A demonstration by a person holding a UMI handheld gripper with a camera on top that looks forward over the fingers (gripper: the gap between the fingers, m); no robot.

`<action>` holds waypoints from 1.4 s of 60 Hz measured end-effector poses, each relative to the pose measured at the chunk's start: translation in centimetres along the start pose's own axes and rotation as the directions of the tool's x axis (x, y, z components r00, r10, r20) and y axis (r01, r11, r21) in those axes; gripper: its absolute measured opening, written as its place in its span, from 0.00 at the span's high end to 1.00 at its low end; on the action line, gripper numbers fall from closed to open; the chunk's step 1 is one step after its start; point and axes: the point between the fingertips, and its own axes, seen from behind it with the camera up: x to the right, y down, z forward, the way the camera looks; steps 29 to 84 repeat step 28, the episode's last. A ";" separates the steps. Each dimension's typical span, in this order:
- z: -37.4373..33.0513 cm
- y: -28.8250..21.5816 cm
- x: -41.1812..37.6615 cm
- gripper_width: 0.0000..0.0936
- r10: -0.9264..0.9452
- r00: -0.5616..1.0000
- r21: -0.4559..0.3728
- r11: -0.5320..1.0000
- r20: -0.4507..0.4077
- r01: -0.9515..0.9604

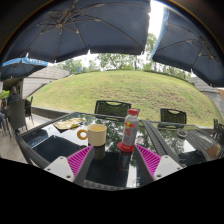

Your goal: Pour water

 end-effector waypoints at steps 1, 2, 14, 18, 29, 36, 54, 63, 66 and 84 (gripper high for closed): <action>-0.4 0.2 -0.2 0.11 0.003 1.000 -0.002 1.000 -0.001 -0.003; -1.4 0.6 -0.5 0.10 0.005 1.000 -0.002 1.000 -0.001 -0.005; -4.2 2.3 -1.6 0.10 -0.056 0.998 0.002 0.998 -0.030 0.056; -4.8 2.8 -1.6 0.11 -0.056 0.998 0.007 0.998 -0.033 0.057; -4.5 4.3 -2.9 0.11 -0.017 0.999 -0.006 1.000 0.031 0.017; -4.5 4.3 -2.9 0.11 -0.017 0.999 -0.006 1.000 0.031 0.017; -4.5 4.3 -2.9 0.11 -0.017 0.999 -0.006 1.000 0.031 0.017; -4.5 4.3 -2.9 0.11 -0.017 0.999 -0.006 1.000 0.031 0.017; -4.5 4.3 -2.9 0.11 -0.017 0.999 -0.006 1.000 0.031 0.017; -4.5 4.3 -2.9 0.11 -0.017 0.999 -0.006 1.000 0.031 0.017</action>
